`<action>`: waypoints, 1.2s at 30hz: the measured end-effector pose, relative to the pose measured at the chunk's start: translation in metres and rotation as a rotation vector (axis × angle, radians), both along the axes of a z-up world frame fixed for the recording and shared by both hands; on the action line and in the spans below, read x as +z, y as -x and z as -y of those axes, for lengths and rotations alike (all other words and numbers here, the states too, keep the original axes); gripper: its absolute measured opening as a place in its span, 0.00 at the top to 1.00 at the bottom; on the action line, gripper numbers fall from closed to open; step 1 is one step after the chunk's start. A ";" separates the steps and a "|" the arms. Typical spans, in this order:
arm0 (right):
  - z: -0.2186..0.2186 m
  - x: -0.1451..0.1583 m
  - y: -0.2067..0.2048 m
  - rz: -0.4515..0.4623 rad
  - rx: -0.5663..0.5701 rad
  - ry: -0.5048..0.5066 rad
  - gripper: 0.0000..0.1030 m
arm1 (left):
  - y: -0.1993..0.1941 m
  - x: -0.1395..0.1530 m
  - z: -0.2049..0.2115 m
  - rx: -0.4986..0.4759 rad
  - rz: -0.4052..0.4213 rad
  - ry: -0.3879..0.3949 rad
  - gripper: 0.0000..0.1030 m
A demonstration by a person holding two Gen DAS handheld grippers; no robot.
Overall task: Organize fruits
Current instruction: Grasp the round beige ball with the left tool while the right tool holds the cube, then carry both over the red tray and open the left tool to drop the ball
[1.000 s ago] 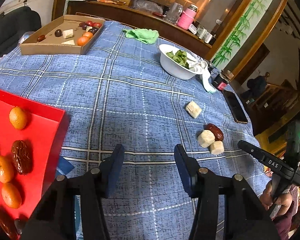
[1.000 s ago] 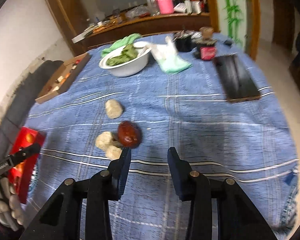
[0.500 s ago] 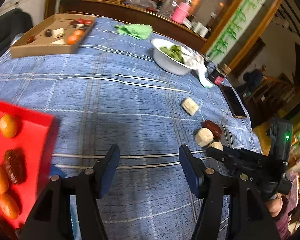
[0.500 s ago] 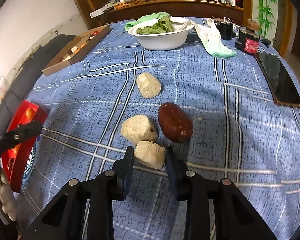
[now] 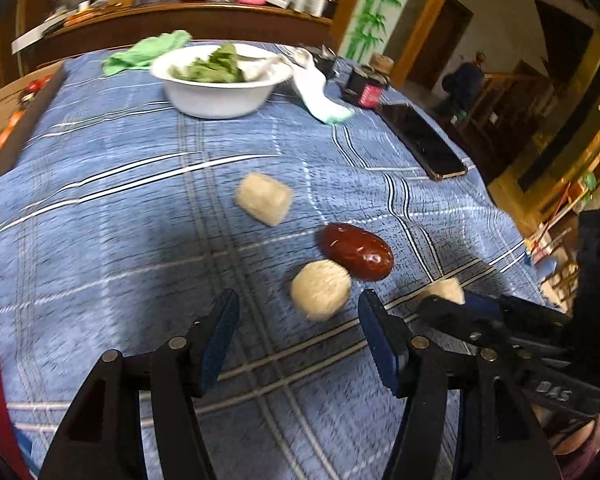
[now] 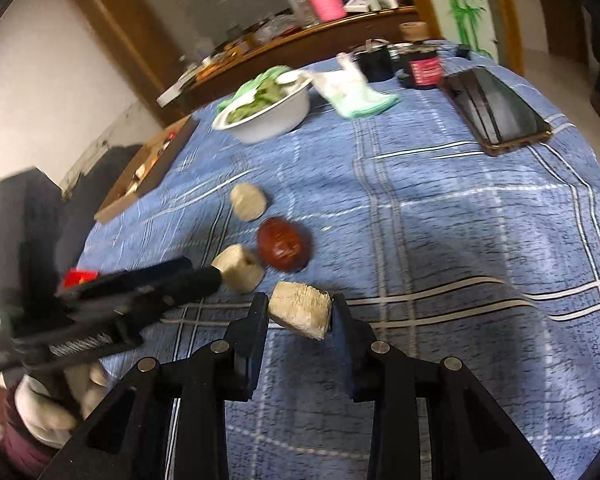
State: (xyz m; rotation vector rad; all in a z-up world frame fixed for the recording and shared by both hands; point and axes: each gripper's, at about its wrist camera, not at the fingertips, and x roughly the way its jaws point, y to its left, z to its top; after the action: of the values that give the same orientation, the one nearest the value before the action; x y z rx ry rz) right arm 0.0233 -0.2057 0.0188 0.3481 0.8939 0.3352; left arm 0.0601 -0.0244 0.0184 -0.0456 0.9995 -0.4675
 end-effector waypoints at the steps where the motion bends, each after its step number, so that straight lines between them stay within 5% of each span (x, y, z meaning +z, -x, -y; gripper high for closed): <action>1: 0.002 0.000 0.000 -0.001 -0.006 -0.011 0.68 | -0.003 -0.002 0.005 -0.010 0.004 -0.012 0.42; 5: 0.001 0.002 0.000 0.009 -0.005 -0.013 0.68 | -0.010 -0.006 0.018 -0.024 0.027 -0.059 0.42; 8: -0.005 0.002 0.001 0.011 0.008 0.000 0.68 | -0.007 -0.006 0.020 -0.044 0.043 -0.061 0.70; 18: -0.007 -0.001 0.000 0.022 0.010 0.033 0.68 | 0.014 0.013 -0.013 0.037 0.092 -0.009 0.70; 29: -0.016 -0.001 0.005 0.037 0.019 0.083 0.68 | 0.098 0.063 -0.167 0.344 0.149 0.114 0.70; 36: -0.047 0.028 0.020 0.041 0.104 0.052 0.68 | 0.152 0.078 -0.283 0.587 0.172 0.109 0.70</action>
State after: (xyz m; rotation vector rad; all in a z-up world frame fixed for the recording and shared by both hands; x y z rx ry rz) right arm 0.0034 -0.1589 0.0473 0.2464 0.8808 0.4130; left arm -0.0918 0.2591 0.0964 -0.3806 0.7447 0.0149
